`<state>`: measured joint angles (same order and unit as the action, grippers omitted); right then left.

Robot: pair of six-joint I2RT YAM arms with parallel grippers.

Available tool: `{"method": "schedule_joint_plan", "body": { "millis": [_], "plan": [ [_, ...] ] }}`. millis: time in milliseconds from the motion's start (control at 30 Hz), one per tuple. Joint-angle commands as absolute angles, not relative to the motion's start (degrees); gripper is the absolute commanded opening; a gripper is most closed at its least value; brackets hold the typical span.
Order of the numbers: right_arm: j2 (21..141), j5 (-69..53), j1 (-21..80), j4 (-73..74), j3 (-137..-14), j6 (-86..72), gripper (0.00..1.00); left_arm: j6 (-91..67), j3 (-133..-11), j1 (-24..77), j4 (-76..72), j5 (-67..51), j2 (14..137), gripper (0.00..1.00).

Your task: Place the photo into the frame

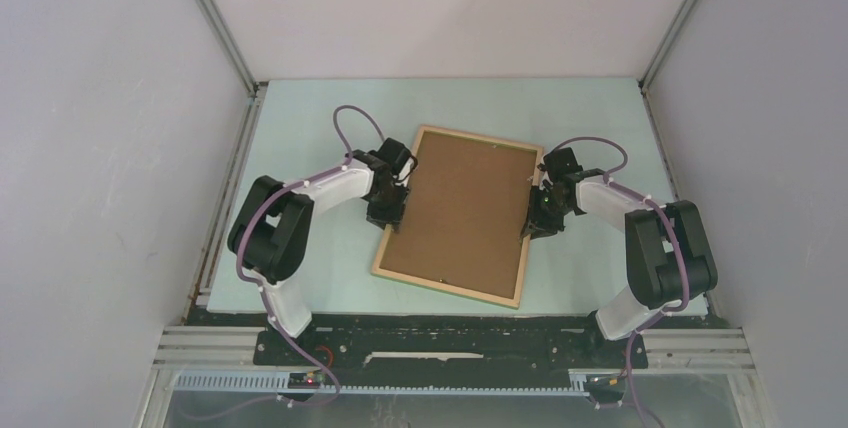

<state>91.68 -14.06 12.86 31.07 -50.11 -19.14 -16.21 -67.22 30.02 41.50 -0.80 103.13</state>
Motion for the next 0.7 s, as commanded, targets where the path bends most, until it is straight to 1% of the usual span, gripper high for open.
{"method": "schedule_joint_plan", "body": {
  "millis": [0,67,267,300,367,567,667],
  "plan": [
    [93.2,-14.6,13.5,28.5,-51.8,-17.6,0.29,-17.1,-67.7,29.6,38.8,-2.6,101.2,0.4],
    [93.3,-14.7,13.6,28.5,-51.8,-17.5,0.29,-17.5,-66.9,29.5,38.6,-2.6,99.4,0.46],
    [93.2,-14.9,13.6,28.3,-51.7,-17.5,0.29,-19.4,-63.5,28.2,36.8,-4.2,94.7,0.51],
    [93.4,-14.9,13.6,28.3,-51.7,-17.4,0.29,-19.5,-63.1,27.9,36.6,-4.1,94.4,0.5],
    [93.6,-15.0,13.7,28.3,-51.8,-17.4,0.28,-19.6,-62.8,27.5,36.8,-3.1,94.3,0.45],
    [92.8,-13.9,13.8,28.6,-51.8,-17.9,0.29,-19.1,-63.7,27.3,37.4,-3.0,96.4,0.35],
    [91.6,-13.7,13.6,28.5,-51.8,-17.9,0.3,-18.9,-63.9,27.3,37.7,-2.5,97.5,0.34]
  ]
}}
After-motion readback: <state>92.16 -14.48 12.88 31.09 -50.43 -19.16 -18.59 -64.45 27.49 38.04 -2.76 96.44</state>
